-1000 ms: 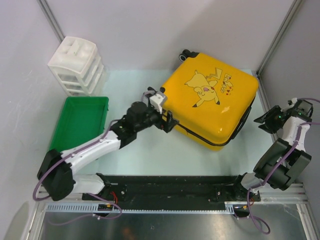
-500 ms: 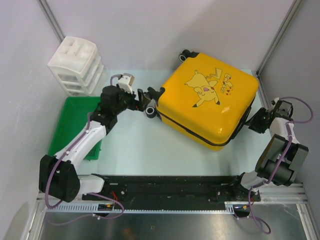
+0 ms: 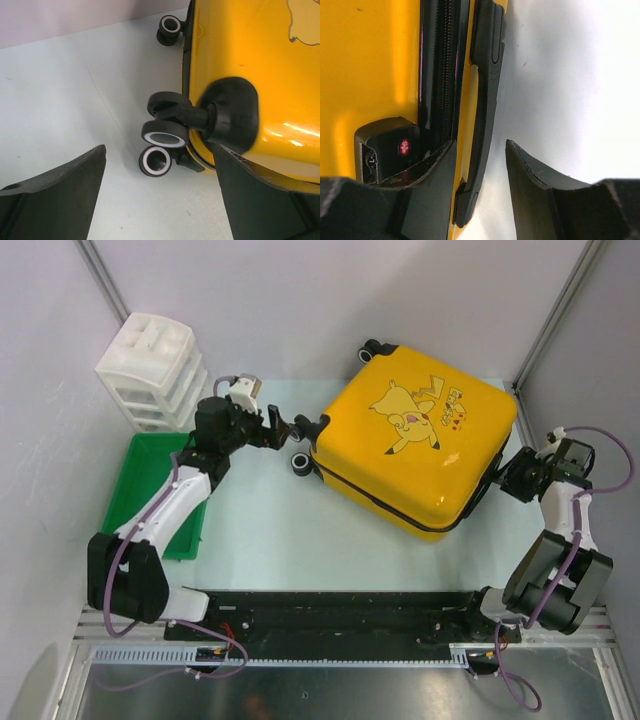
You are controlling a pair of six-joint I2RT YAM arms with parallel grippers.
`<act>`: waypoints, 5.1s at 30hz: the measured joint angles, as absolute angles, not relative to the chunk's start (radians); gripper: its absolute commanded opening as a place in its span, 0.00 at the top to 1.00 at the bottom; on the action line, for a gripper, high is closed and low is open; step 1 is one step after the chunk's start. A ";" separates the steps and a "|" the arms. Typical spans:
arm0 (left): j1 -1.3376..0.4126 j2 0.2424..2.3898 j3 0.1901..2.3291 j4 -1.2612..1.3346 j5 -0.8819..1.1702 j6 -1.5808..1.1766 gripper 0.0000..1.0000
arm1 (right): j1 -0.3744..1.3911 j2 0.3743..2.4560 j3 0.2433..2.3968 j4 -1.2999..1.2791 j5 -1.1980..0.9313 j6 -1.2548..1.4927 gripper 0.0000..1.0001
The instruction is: Open, take out, and arrange the luggage
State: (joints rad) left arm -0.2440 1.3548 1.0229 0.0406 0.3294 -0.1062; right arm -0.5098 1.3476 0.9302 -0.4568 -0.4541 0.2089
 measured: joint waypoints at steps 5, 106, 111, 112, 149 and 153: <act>-0.230 1.425 1.083 0.040 0.326 -0.090 0.07 | -0.481 1.374 0.930 -0.453 -0.440 0.209 0.55; -0.798 1.750 0.816 0.680 -0.073 -0.155 0.57 | -0.280 1.468 0.815 -0.121 -0.244 0.635 1.00; -0.811 1.768 0.816 0.718 -0.085 -0.182 0.88 | -0.281 1.468 0.815 -0.121 -0.245 0.629 1.00; -0.814 1.768 0.816 0.722 -0.083 -0.186 1.00 | -0.281 1.468 0.815 -0.121 -0.245 0.628 1.00; -0.276 2.052 1.230 0.627 0.406 0.198 1.00 | -0.368 1.594 0.994 -0.388 -0.408 0.413 1.00; -0.276 2.134 1.255 0.769 0.469 0.340 1.00 | -0.371 1.614 1.019 -0.402 -0.408 0.393 1.00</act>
